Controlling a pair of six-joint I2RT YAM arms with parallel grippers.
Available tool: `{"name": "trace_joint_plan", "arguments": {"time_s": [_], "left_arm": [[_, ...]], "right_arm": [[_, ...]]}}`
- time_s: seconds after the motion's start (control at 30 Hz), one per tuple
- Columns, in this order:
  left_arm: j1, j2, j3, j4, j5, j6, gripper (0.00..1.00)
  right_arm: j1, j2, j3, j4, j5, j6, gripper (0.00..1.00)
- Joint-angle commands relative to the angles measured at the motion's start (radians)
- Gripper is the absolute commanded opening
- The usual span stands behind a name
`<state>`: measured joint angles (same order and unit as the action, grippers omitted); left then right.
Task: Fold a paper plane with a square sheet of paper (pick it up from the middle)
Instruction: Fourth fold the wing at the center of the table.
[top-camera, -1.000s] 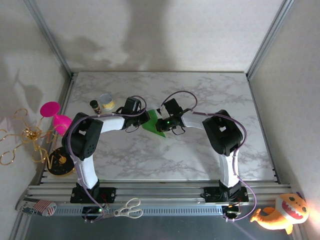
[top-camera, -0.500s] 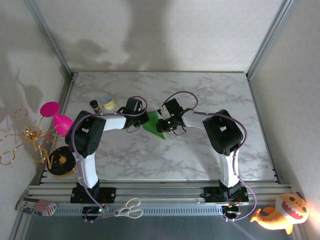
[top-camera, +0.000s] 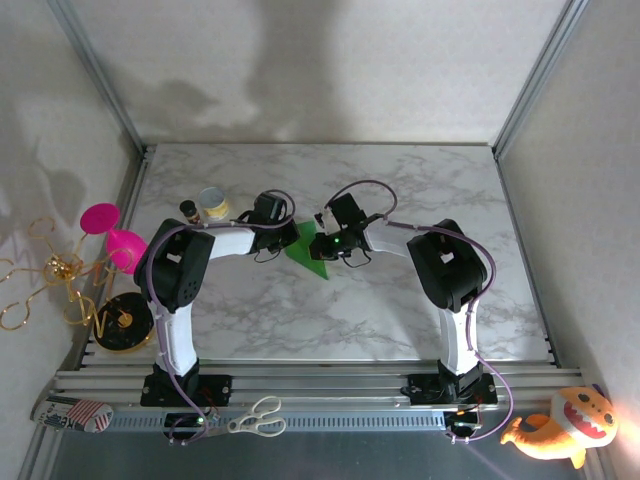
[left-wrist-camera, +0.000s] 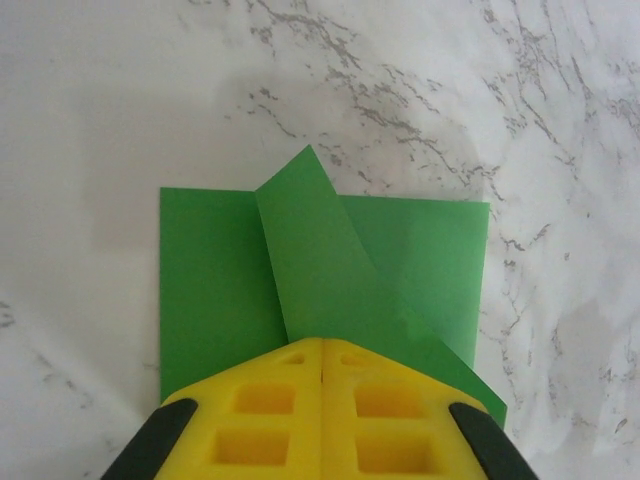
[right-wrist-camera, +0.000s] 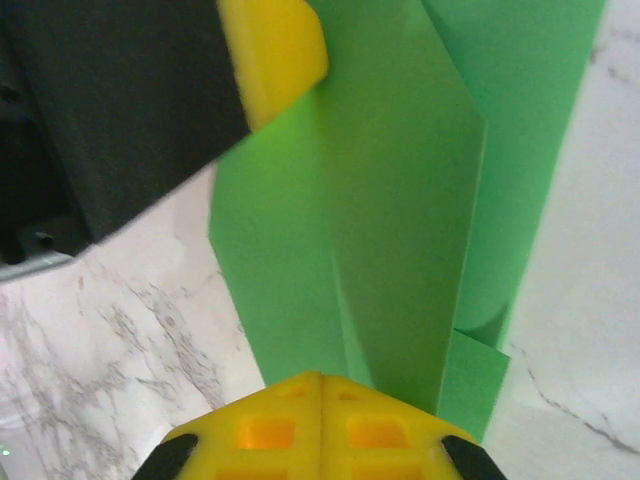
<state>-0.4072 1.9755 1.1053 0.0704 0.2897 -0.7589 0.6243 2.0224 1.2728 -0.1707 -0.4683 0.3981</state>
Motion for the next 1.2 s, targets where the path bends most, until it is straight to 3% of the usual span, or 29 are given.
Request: {"name": "trace_joint_plan", "arguments": {"time_s": [0.0, 0.3, 0.63, 1.17], "left_arm": [[-0.003, 0.039, 0.019, -0.084, -0.040, -0.023, 0.06], [-0.007, 0.032, 0.031, -0.097, -0.030, -0.040, 0.06], [-0.008, -0.026, 0.013, 0.065, 0.139, -0.030, 0.15], [-0.008, 0.091, 0.059, -0.142, -0.068, -0.040, 0.08]], "right_arm": [[0.005, 0.027, 0.065, -0.014, 0.013, 0.033, 0.05], [0.014, 0.084, 0.084, -0.050, 0.029, 0.024, 0.04], [0.014, 0.112, 0.086, -0.091, 0.089, 0.001, 0.04], [0.014, 0.034, 0.028, -0.124, 0.055, -0.046, 0.04]]}}
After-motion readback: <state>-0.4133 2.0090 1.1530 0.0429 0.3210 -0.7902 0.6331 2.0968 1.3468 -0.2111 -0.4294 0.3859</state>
